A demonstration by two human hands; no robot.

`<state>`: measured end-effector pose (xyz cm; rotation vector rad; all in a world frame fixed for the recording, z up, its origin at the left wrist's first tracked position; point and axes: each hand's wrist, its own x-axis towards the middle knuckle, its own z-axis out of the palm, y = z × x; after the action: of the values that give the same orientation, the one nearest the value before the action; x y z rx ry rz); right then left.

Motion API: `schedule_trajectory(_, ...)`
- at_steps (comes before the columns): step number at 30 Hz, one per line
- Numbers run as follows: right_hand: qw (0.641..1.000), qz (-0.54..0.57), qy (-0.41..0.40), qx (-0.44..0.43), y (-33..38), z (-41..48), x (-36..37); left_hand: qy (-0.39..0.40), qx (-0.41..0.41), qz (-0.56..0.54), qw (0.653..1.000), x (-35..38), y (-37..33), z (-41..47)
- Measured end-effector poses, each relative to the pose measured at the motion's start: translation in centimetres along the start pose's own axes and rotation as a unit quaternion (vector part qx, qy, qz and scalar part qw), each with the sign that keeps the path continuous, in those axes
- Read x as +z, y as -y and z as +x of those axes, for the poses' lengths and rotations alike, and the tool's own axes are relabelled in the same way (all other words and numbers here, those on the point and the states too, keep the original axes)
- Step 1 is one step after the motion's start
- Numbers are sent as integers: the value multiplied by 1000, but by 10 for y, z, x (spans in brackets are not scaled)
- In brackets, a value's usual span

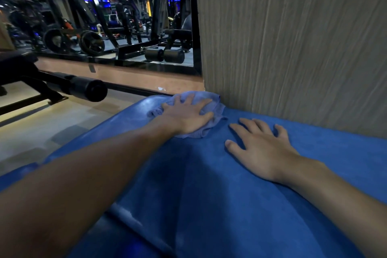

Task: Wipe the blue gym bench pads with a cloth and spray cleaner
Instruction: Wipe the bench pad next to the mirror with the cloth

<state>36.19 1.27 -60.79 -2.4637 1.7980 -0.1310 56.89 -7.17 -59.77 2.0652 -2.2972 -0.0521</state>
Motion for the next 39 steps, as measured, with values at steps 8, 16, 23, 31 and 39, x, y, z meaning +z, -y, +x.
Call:
schedule_trajectory(8, 1000, 7, 4, 3, 1, -3, -4, 3, 7, 19, 1000, -1, 17, -94)
schedule_trajectory(16, 1000, -17, 19, -2, 2, 5, -19, -20, 16, 46, 999, -1, 49, -195)
schedule_trajectory(23, 1000, -1, 26, -12, 25, 23, -4, 12, -17, 38, 999, -2, 45, -104)
schedule_trajectory(31, 1000, 0, -4, -19, 22, 26, 5, -8, -38, 5, 999, -4, 34, 16)
schedule_trajectory(39, 1000, 13, 4, -18, 20, 23, 3, -8, -6, 31, 999, 1, 60, -60)
